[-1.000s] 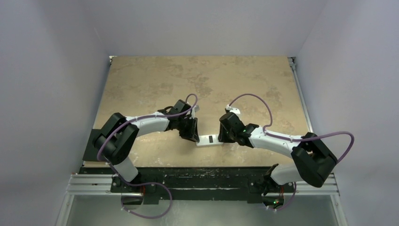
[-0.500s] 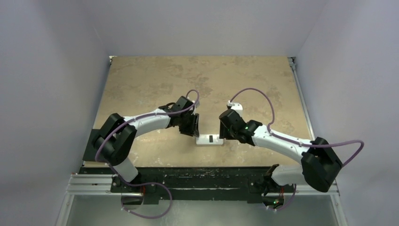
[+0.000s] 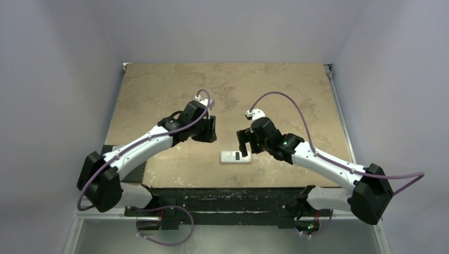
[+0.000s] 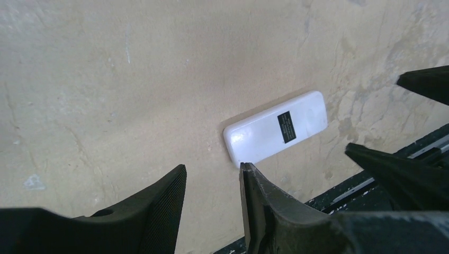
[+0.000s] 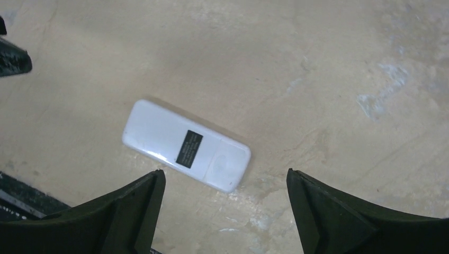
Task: Load the batteries into the remote control
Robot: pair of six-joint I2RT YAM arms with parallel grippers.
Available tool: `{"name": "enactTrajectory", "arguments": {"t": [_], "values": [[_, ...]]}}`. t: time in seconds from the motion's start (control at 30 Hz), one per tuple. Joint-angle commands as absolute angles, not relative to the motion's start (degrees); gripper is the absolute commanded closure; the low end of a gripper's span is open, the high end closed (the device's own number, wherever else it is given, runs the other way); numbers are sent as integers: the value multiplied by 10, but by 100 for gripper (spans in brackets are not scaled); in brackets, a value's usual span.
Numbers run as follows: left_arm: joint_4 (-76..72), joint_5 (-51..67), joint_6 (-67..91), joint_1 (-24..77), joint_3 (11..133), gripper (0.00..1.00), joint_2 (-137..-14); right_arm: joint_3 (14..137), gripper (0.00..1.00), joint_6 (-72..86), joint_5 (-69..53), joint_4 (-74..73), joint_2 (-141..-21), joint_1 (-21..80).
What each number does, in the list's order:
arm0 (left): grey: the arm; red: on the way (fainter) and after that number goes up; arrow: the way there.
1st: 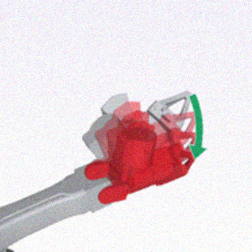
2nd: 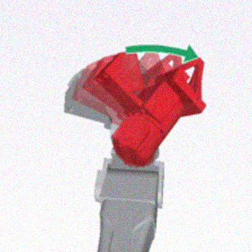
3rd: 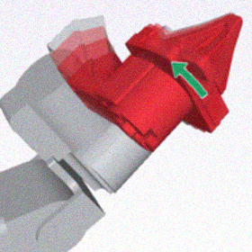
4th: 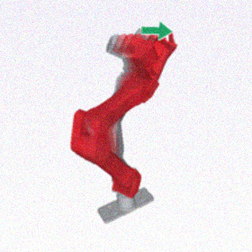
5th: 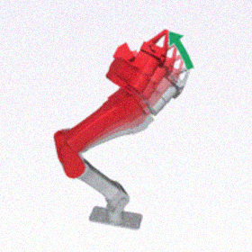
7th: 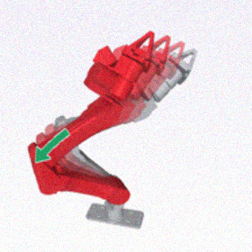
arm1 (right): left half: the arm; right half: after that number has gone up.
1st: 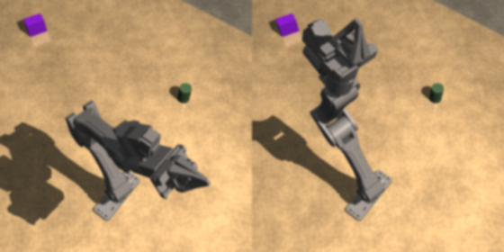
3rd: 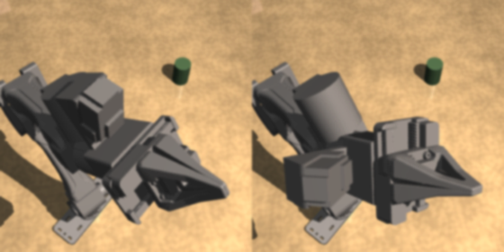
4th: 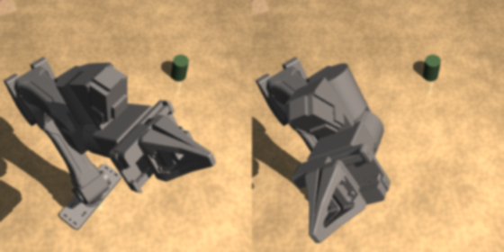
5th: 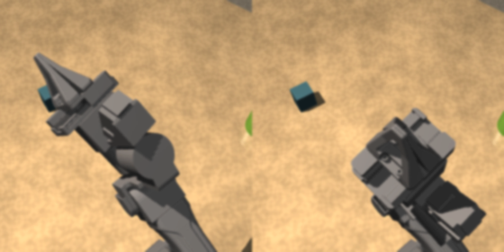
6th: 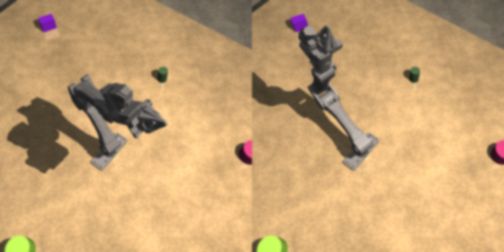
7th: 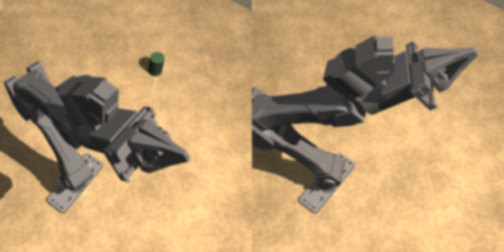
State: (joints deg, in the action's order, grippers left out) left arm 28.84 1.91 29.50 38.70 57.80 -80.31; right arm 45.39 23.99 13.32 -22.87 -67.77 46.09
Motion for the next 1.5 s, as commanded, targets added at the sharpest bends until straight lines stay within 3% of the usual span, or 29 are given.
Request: {"name": "enactTrajectory", "arguments": {"t": [0.0,0.23,0.67,0.87,1.07,1.47], "values": [[299,-21,306,386,563,58,-729,500,2,99,31,-210,-697,462],[319,-30,312,386,539,57,-640,517,1,-49,-50,-226,-732,471],[323,-23,305,386,500,41,-541,503,1,-277,-46,-219,-782,475],[329,-25,293,386,498,31,-521,492,1,-312,-72,-212,-807,490],[329,-24,287,386,493,9,-512,492,1,-323,-61,-201,-830,491],[318,-22,287,386,479,6,-493,502,1,-316,-43,-193,-901,491]]}}
